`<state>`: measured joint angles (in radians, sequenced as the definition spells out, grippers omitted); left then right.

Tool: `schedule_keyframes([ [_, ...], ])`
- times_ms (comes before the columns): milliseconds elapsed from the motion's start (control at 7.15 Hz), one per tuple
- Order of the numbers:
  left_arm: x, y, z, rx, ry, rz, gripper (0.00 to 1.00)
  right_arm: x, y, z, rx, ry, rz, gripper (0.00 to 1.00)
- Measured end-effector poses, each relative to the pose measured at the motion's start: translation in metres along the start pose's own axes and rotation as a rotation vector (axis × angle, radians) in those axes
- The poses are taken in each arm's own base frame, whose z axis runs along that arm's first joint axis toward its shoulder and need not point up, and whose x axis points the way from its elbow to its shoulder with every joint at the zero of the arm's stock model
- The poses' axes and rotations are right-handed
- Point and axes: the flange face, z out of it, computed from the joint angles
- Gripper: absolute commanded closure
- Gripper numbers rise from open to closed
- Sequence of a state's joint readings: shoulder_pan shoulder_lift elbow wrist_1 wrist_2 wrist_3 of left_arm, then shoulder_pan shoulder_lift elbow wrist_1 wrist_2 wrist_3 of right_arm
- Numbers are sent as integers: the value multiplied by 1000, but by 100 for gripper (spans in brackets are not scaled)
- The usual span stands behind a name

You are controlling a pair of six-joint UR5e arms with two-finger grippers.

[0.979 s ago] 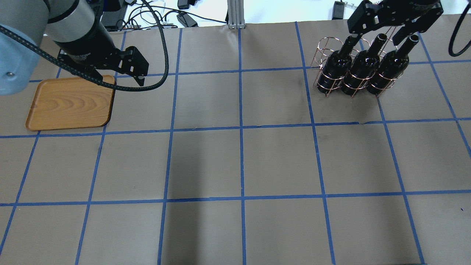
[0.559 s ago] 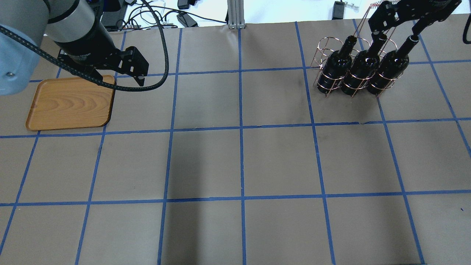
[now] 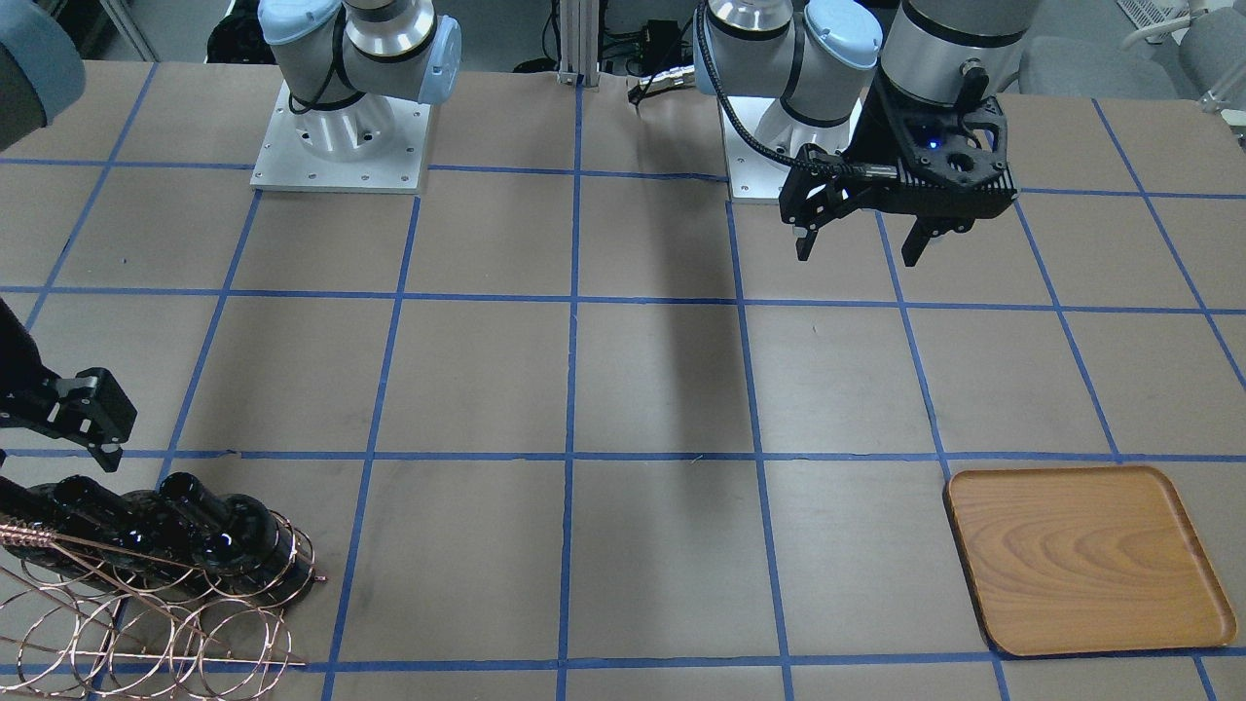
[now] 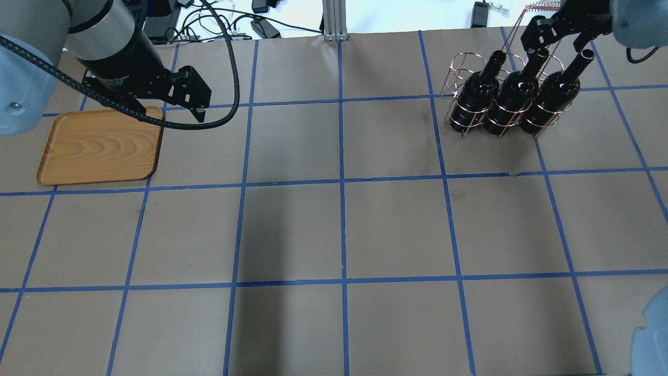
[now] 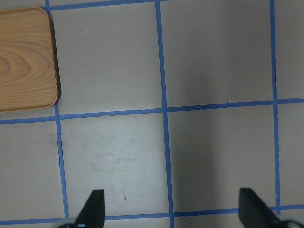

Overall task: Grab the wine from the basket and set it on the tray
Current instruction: 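Grasp the neck of the bottle nearest the robot with the right gripper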

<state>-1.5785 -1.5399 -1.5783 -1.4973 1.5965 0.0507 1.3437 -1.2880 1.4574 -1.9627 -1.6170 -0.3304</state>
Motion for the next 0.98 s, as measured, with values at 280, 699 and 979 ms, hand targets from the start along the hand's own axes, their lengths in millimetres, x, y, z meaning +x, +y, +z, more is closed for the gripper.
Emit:
schedule_keyframes([
  [280,0,0,-1,2,0,1,0,2,-6,22,-10,-10,6,33],
  [699,1,1,0,0,0,1,0,2,-9,36,-25,-18,30,50],
  [979,1,1,0,-1,0,2,0,2,-8,37,-31,-20,32,55],
])
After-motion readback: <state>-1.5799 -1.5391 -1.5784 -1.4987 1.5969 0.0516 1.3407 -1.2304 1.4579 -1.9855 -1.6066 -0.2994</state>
